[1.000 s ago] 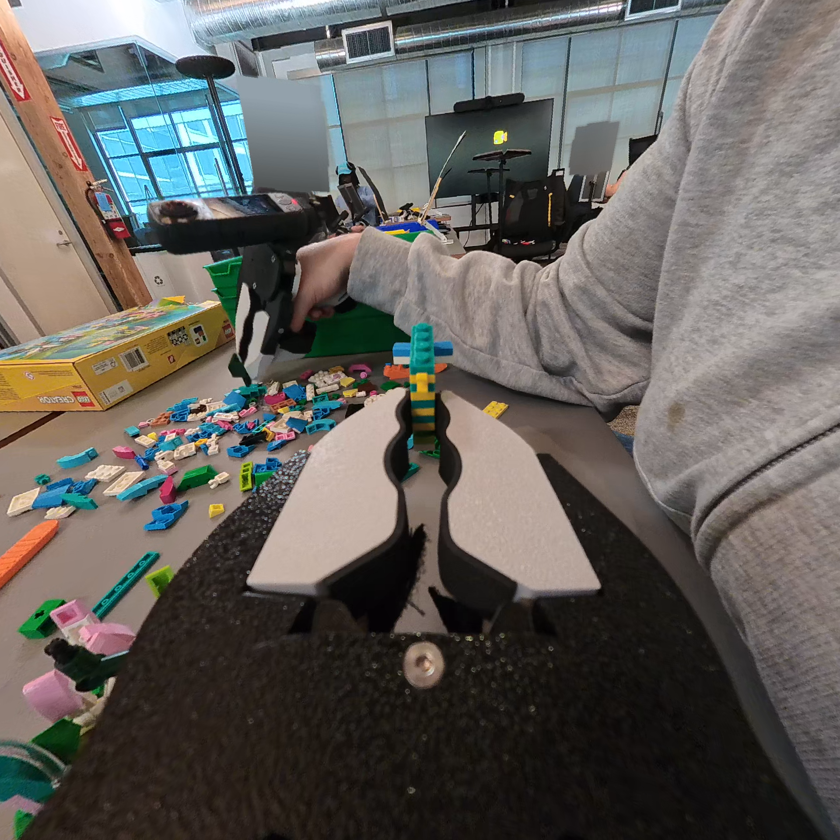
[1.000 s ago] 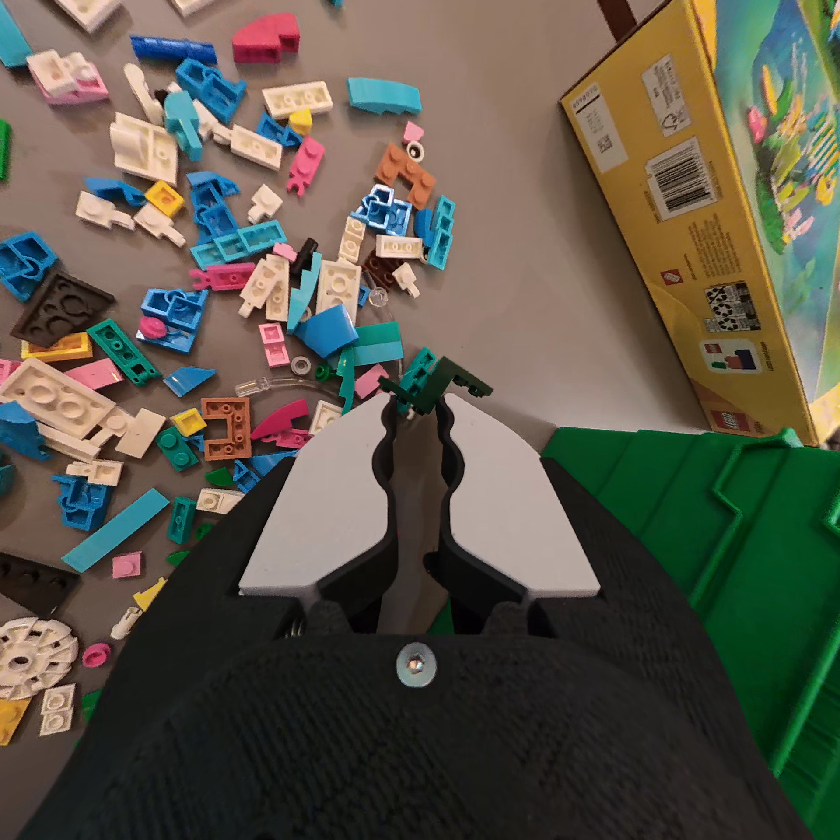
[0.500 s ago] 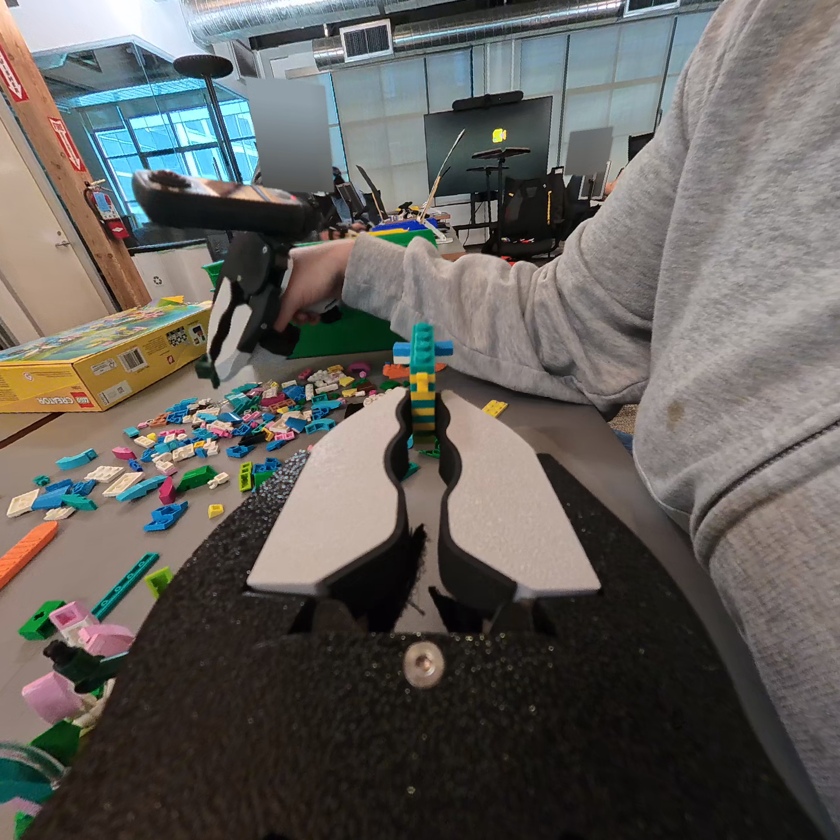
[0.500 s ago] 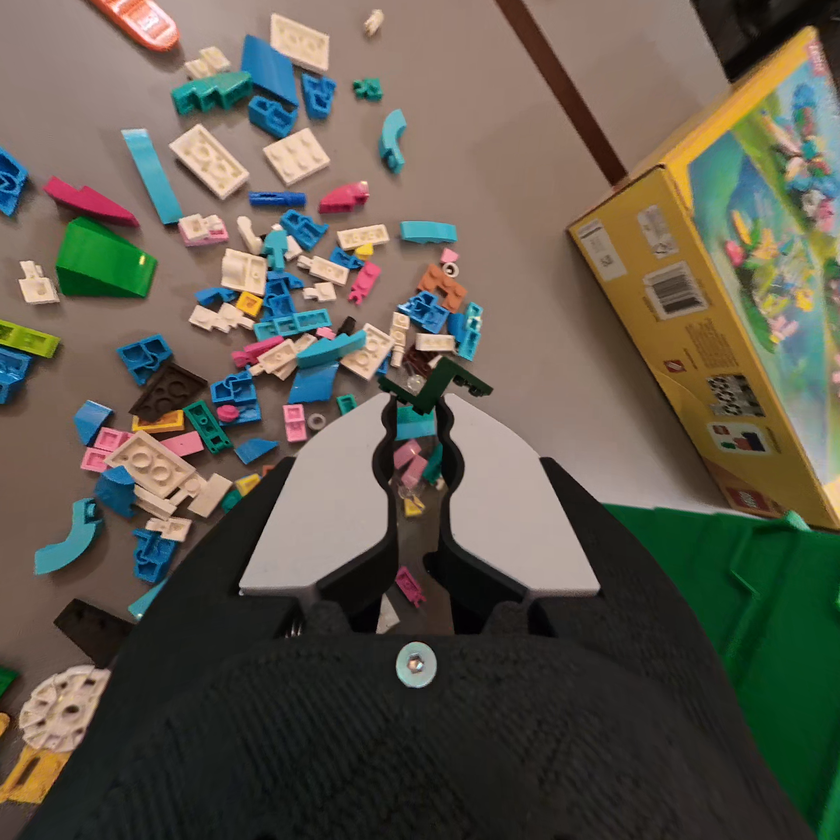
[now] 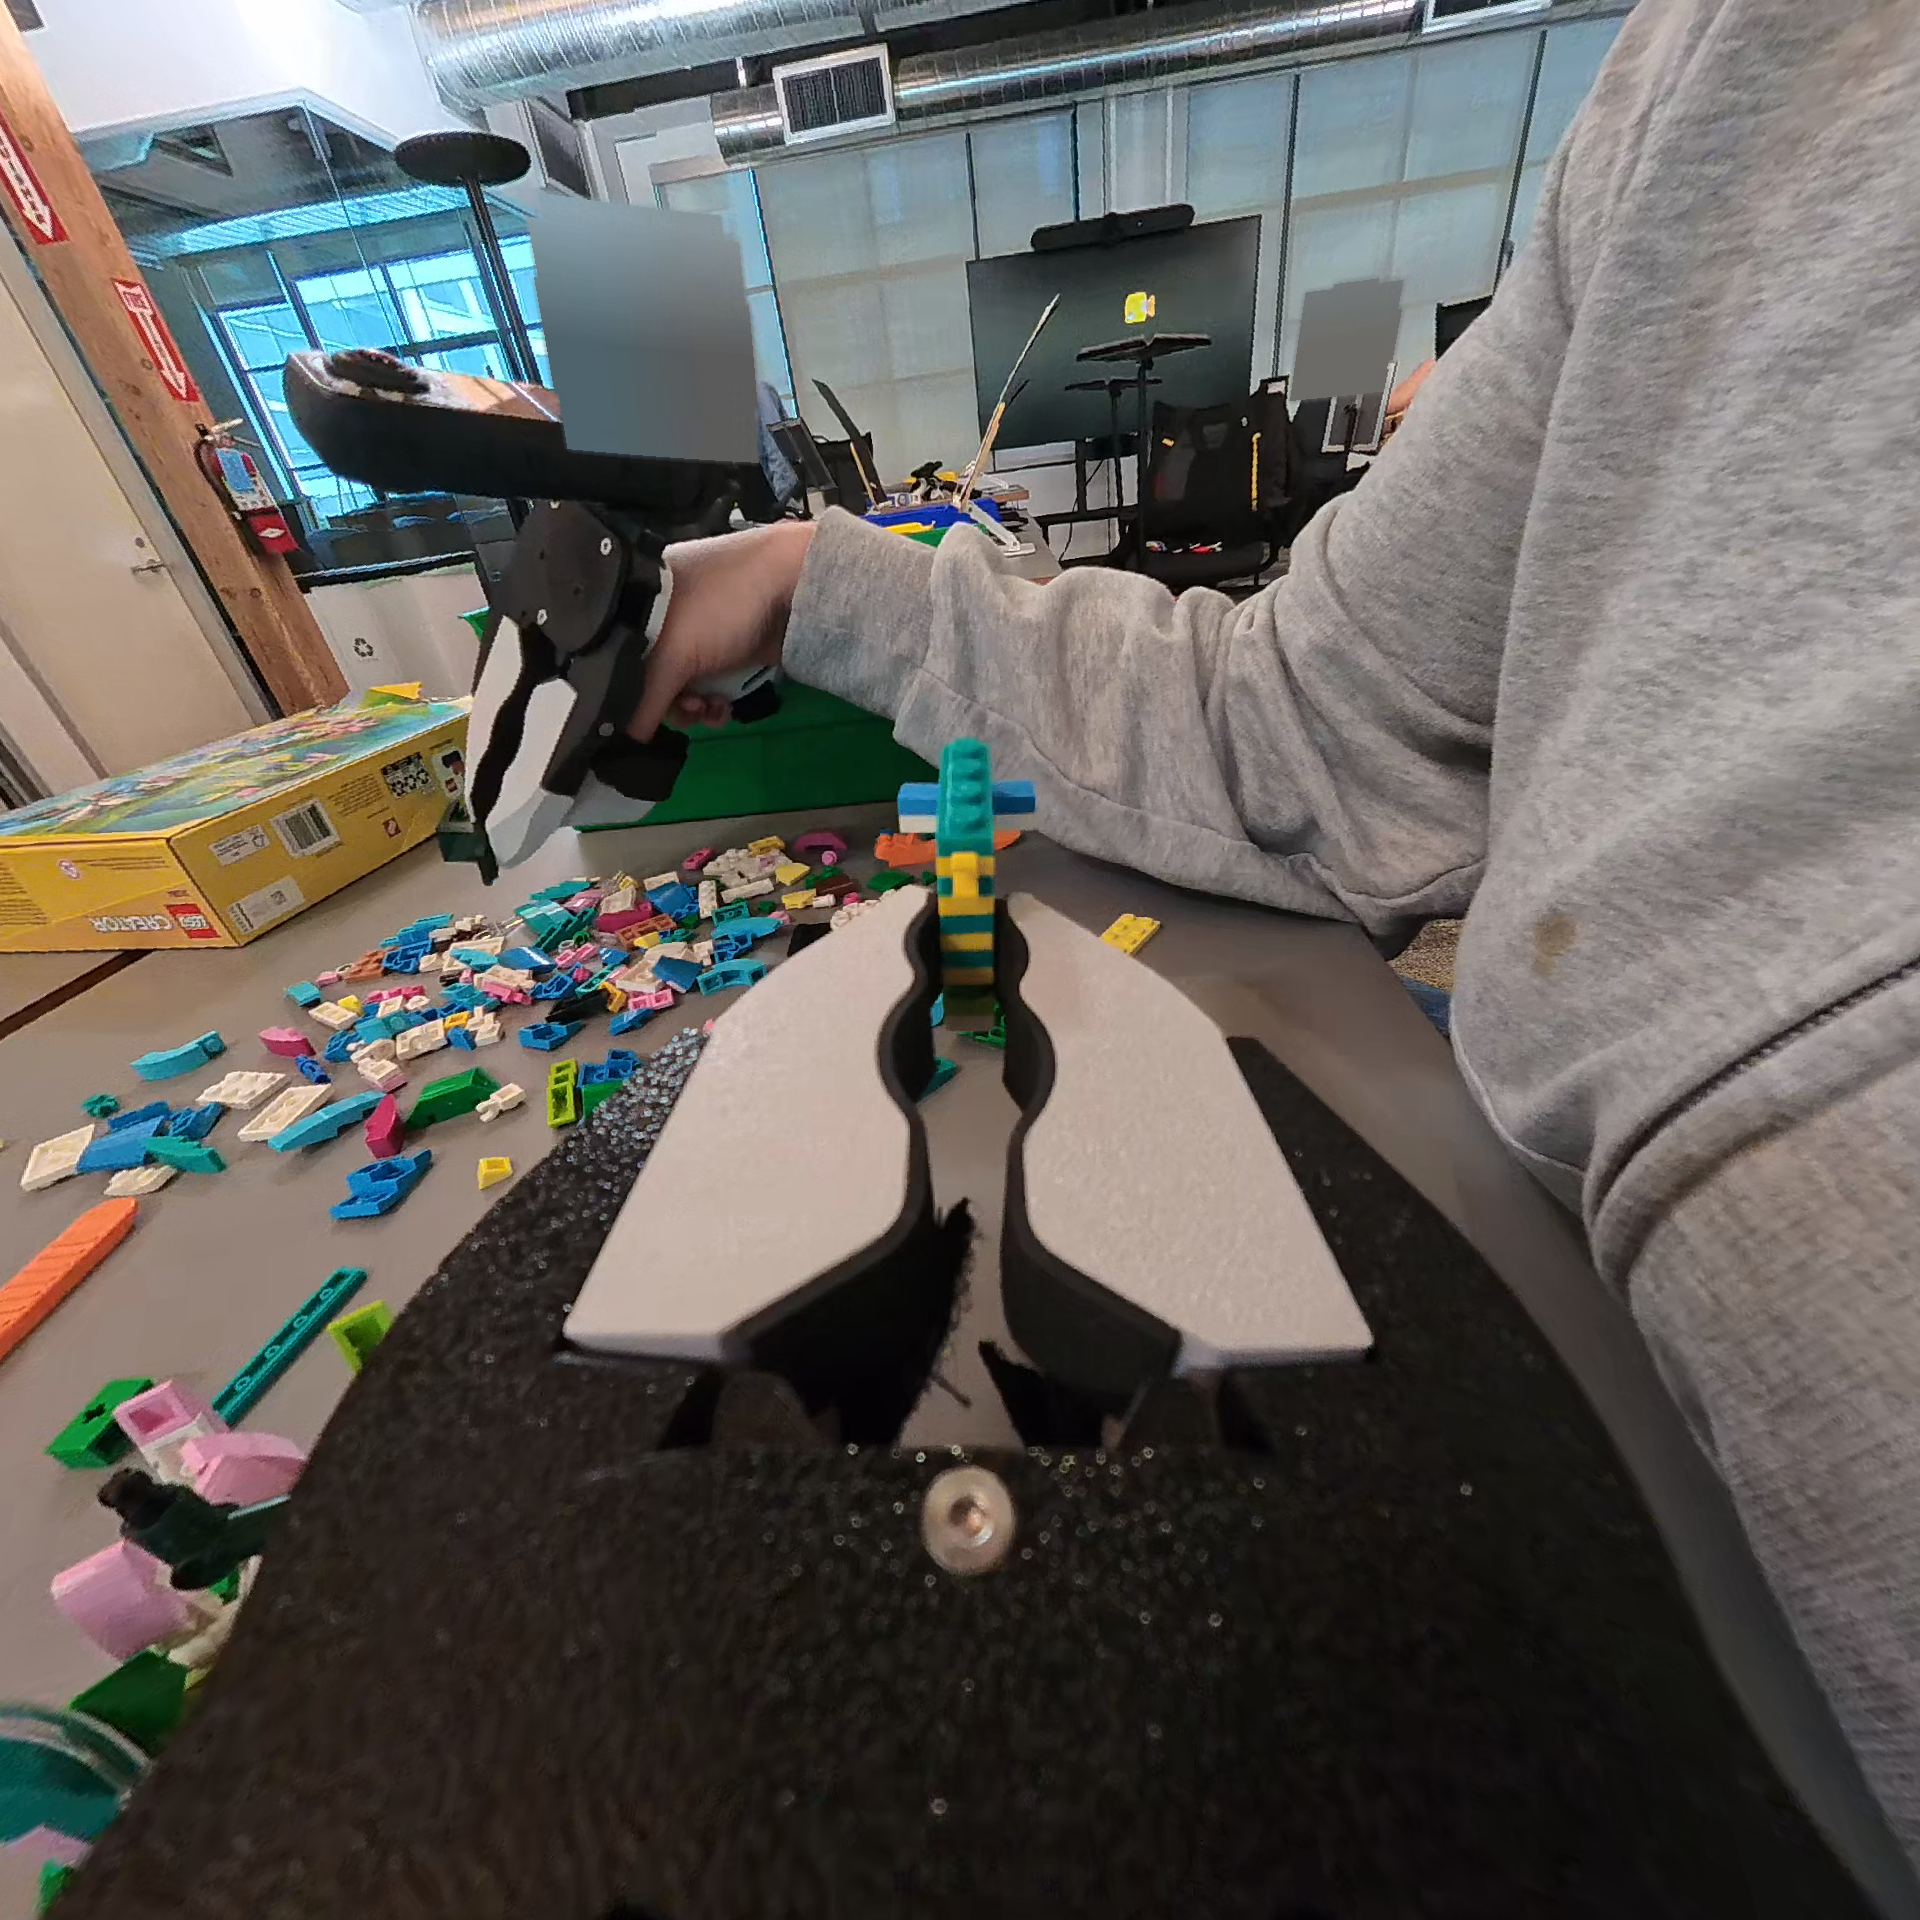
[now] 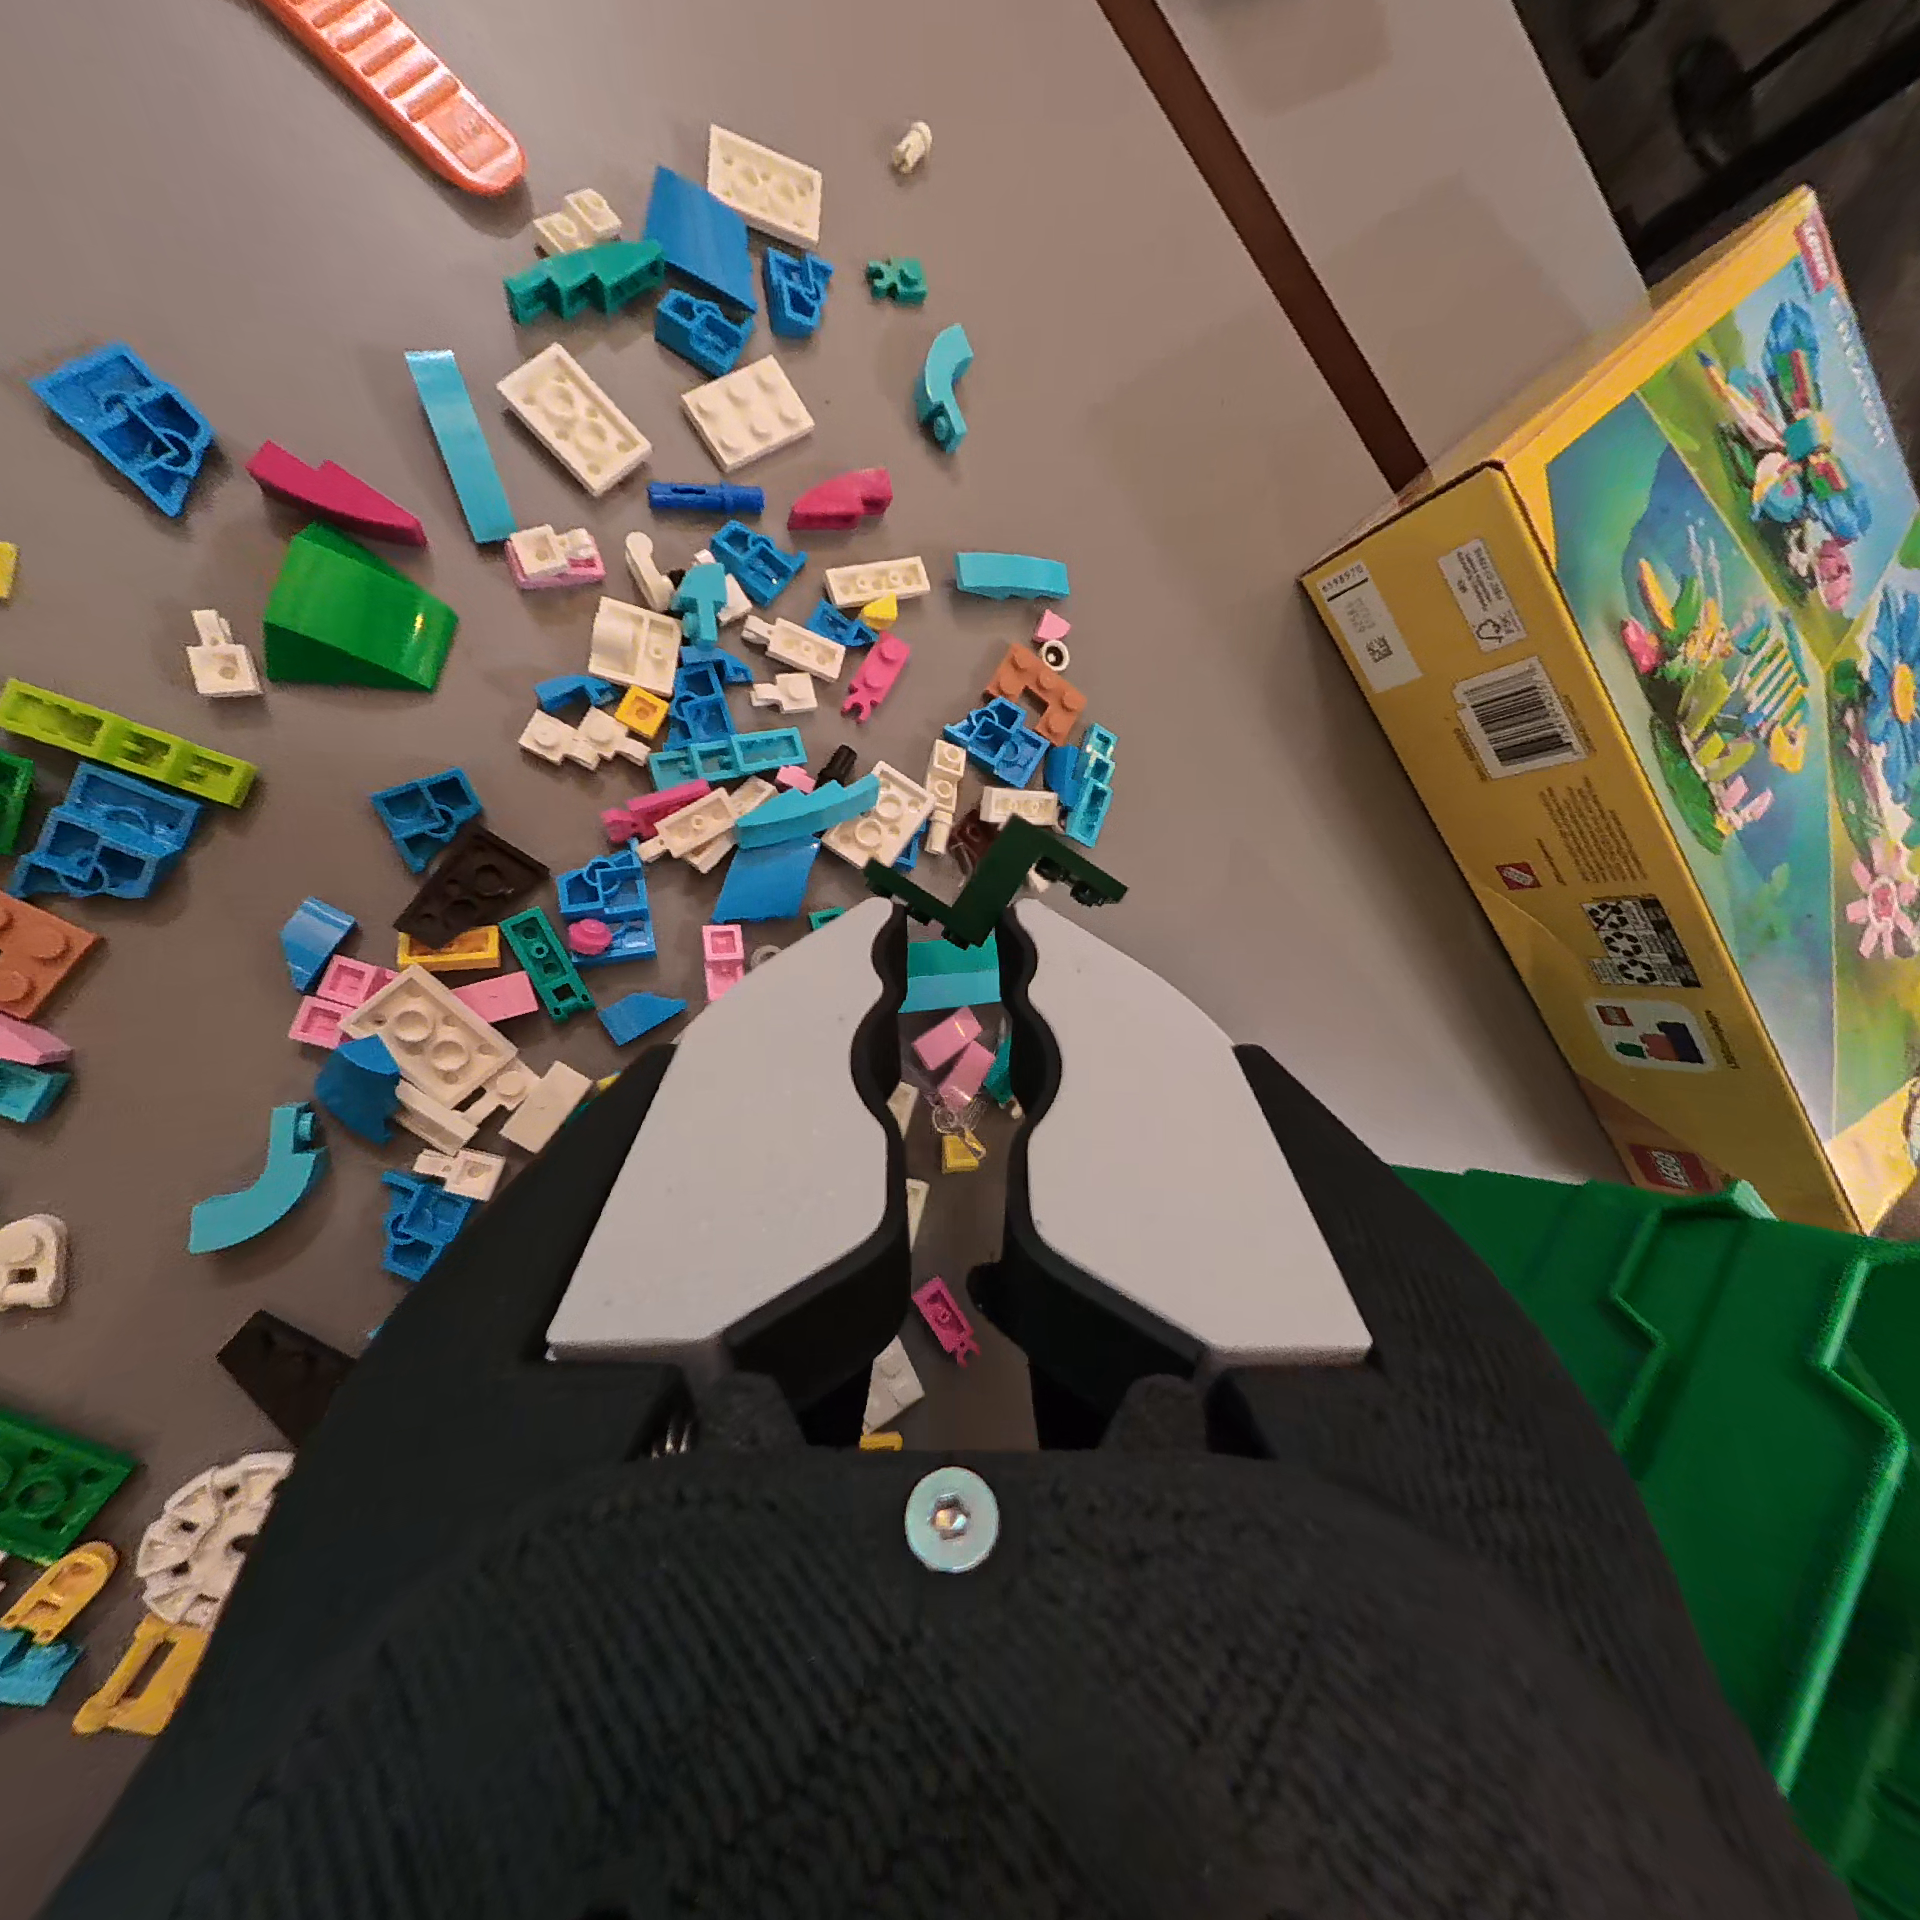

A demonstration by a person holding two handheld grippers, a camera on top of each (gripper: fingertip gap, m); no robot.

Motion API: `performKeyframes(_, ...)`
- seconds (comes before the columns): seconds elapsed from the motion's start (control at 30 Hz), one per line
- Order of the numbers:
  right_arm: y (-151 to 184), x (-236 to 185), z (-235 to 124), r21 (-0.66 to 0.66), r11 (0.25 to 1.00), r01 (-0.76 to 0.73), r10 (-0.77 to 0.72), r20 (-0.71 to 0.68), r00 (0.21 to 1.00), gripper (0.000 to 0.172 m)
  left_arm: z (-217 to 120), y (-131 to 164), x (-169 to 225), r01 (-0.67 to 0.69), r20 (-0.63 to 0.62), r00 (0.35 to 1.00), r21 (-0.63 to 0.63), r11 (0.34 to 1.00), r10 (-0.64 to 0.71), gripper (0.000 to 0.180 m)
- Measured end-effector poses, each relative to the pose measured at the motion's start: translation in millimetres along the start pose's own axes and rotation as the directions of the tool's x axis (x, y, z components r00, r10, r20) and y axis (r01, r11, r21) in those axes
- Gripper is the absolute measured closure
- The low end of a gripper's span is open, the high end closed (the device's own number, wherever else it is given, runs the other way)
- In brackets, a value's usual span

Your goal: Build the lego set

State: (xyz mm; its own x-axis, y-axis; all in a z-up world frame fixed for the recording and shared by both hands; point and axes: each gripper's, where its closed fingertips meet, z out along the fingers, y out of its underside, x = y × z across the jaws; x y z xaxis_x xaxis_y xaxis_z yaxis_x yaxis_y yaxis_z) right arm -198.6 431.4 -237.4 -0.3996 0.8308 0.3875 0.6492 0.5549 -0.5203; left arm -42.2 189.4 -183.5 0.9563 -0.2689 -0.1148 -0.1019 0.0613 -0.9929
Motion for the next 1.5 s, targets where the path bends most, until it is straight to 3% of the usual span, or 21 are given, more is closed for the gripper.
performKeyframes(1.5,-5.1,-14.4,4.6,0.007,0.999,0.046,-0.046,0.051,0.998,0.156,0.3,0.7,-1.5,-0.008,-0.006,1.0,-0.005,1.0,0.008,0.172)
